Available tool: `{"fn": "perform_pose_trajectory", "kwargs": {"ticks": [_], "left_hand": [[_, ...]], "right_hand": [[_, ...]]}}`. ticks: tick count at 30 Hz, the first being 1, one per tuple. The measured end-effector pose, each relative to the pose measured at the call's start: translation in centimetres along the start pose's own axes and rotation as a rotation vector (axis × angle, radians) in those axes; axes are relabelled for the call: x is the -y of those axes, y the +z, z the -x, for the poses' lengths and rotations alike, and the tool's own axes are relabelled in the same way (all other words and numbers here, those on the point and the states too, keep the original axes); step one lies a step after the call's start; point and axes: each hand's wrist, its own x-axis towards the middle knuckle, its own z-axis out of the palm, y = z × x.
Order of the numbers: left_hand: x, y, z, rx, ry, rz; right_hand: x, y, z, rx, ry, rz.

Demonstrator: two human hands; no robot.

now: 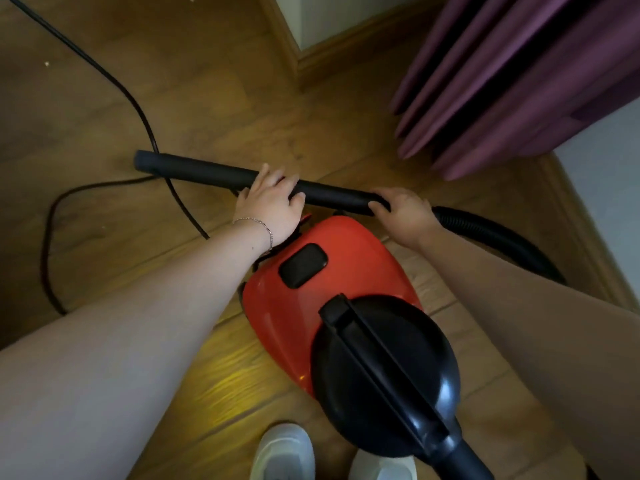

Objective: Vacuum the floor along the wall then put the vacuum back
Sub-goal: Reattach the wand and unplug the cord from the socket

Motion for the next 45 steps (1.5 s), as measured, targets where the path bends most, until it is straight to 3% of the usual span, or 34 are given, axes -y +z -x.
{"fn": "perform_pose_trajectory", "kwargs": {"ticks": [4,8,17,25,33,40,45], "left_hand": [[0.1,-1.1,1.4,0.054,0.049,-0.084],[-0.7,-4.6,6.7,0.029,0.04,-0.137],[-6.2,-18.8,24.3,-0.05,-0.031,-0.066],[-10.5,-33.2,37.2,-0.223,-0.084,-0.054],[-9.5,-42.2,40.3,-0.339,-0.142,0.03],[-6.1,-50.6,36.9,-0.323,0.045,-0.24],[-1.3,-58.0,32.7,-0.332,0.079,-0.285]], "right_hand": [[0.6,-0.5,1.9,0.048,0.033,-0.06],[2.8,-4.2,8.2,-0.024,0.062,-0.211],[13.3,-15.3,25.1,0.084,-0.096,0.061],[25.6,-26.9,35.3,0.006,-0.312,0.117],[32.9,-34.8,37.5,-0.074,-0.444,0.203],[40.4,-39.5,33.0,-0.116,-0.465,0.429],[48.3,-42.0,28.3,-0.166,-0.459,0.52]]}}
